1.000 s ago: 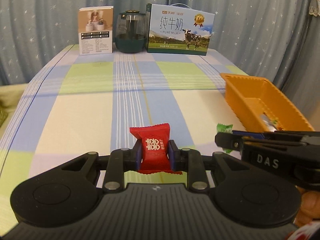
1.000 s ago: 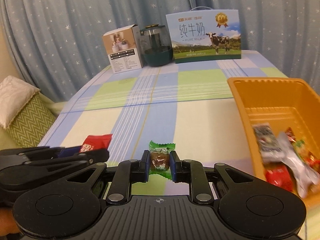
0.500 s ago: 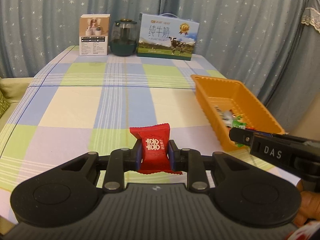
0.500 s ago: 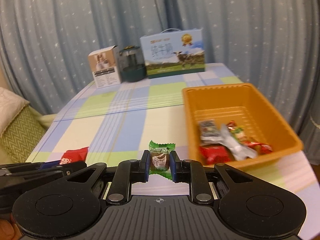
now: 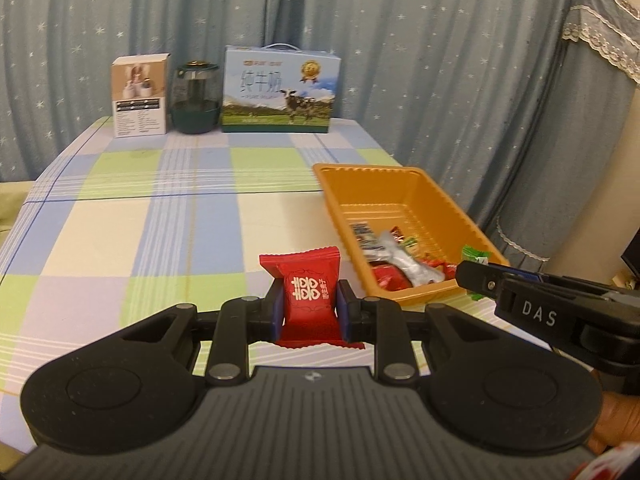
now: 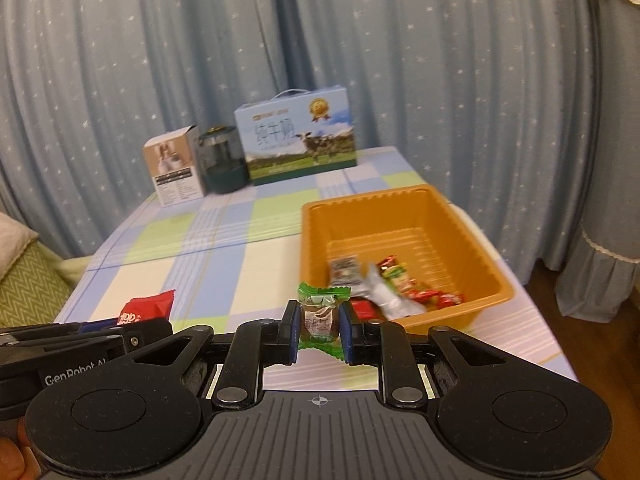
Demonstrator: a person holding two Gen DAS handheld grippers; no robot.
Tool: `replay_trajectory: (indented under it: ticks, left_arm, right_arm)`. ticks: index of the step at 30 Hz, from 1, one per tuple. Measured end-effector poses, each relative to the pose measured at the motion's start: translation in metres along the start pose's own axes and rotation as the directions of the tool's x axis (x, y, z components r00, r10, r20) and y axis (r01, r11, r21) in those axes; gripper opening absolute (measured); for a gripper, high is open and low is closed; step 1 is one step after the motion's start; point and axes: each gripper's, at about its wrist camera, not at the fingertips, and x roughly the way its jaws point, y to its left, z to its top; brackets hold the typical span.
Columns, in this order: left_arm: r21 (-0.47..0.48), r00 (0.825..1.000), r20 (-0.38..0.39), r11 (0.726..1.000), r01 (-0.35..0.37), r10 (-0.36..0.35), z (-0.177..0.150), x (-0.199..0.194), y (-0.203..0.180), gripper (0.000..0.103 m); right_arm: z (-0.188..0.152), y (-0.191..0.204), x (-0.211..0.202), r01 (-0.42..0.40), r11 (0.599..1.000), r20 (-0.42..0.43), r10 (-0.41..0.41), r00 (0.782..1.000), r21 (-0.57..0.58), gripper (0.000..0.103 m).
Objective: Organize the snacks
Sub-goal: 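Carry the red candy and green sweet over the orange tray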
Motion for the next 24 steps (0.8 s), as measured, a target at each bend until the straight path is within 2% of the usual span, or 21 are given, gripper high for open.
replay_trajectory:
  ticks: [12,24]
  left_arm:
    - [0.036,0.999,-0.012,0.998,0.049,-0.048,0.013,0.022,-0.035,0.023]
    - [0.047,0.996,-0.022,0.995,0.087,-0.086,0.027,0.051,-0.056,0.023]
  right_arm:
    - [0.016,-0.037,-0.005,0.044,0.999,0.022,-0.044,0.999,0.011,0.021]
    - [0.033,-0.057,0.011,0.061,0.998,0.027,-0.061,0.998,-0.008,0.021]
